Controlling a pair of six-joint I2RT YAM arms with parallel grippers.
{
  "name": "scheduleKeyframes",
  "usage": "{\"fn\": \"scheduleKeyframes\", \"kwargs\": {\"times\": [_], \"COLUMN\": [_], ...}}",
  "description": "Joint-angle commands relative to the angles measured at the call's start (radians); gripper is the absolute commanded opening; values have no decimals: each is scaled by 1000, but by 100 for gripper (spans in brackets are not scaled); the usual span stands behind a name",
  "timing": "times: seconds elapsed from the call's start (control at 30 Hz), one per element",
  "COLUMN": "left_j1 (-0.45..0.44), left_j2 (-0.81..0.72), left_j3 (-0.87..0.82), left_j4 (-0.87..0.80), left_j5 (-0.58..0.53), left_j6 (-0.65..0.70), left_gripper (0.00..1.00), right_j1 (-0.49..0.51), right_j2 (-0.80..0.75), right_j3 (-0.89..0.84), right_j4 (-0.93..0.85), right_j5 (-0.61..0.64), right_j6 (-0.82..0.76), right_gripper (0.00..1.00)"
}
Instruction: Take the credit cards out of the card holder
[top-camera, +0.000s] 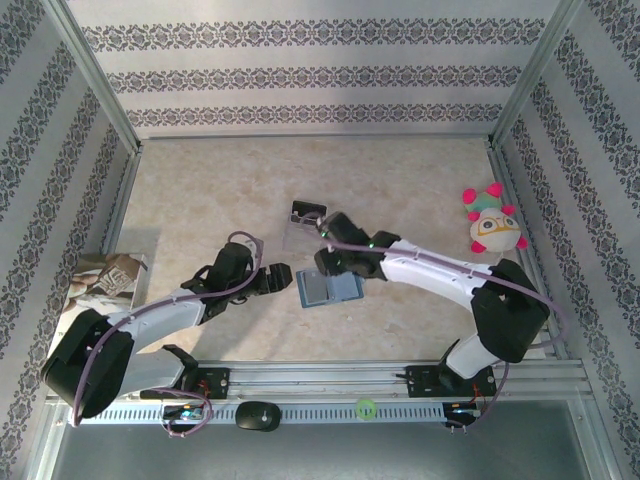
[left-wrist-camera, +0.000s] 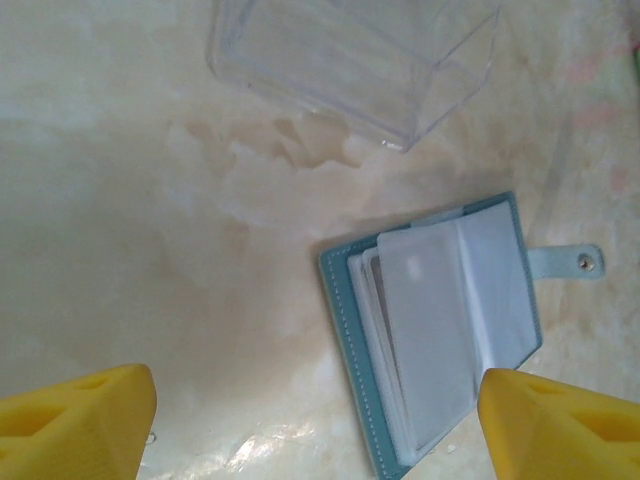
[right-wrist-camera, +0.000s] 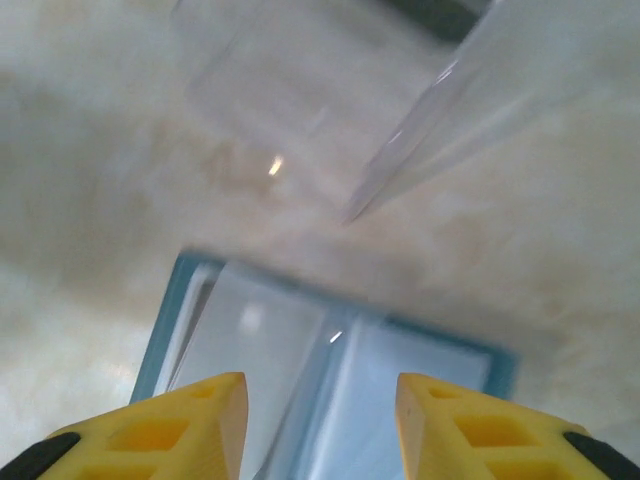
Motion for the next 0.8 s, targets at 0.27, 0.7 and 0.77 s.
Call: {"fn": "scheduleKeyframes", "kwargs": {"times": [0.27,0.7,0.77], "left_j1": [-9,-15,-27], "left_j2": [-58,-63,-54], "left_j3": [-19,-29,-23], "left_j4": [-22,-11,-7], "left_j5": [-117,-80,-80], "left_j6": [-11,0,4], "left_gripper": [80,78,77], "right_j1": [162,188,188], "right_j2": [167,267,242], "right_j3": [25,63,46], "right_j4": [-16,-21,11], "right_j5": [90,167,164], "right_j6": [-43,-37,-32], "right_gripper": [46,17,10]}}
